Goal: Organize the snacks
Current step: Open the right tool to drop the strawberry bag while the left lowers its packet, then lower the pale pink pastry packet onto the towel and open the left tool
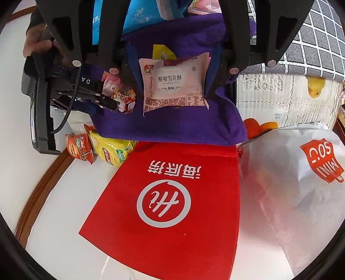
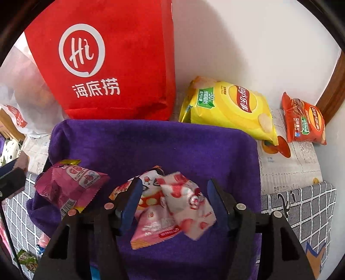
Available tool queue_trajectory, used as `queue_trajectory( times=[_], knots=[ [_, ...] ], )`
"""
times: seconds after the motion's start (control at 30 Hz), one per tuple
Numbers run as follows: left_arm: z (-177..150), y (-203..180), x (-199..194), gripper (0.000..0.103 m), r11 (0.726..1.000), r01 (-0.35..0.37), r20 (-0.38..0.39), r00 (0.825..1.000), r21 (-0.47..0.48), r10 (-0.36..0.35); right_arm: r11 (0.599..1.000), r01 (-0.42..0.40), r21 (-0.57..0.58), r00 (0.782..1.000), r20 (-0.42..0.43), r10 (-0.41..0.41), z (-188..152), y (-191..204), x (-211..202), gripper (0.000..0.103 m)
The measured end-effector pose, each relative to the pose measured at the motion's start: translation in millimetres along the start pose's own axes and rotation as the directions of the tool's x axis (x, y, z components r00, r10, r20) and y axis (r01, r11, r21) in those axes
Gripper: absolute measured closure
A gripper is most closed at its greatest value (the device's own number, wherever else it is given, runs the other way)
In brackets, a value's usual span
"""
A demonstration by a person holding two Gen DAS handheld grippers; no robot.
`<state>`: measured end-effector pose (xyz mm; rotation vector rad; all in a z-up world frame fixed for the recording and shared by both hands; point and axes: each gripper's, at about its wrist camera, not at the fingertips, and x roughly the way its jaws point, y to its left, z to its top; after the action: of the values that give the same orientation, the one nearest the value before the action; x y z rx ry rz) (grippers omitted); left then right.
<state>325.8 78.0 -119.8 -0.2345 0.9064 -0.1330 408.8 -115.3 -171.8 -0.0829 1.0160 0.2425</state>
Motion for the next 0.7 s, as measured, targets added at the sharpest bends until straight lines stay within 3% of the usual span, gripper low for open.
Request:
queue_trajectory(
  times=[0.7],
  knots=[
    [-5.5,-12.7,10.3,0.051,1.000,-0.002,-0.034,0.999,0.029,0.002,0.999,-0.015,0.032,0.997,0.083,0.012,4.3,-6.8,-33.9,0.039]
  ],
)
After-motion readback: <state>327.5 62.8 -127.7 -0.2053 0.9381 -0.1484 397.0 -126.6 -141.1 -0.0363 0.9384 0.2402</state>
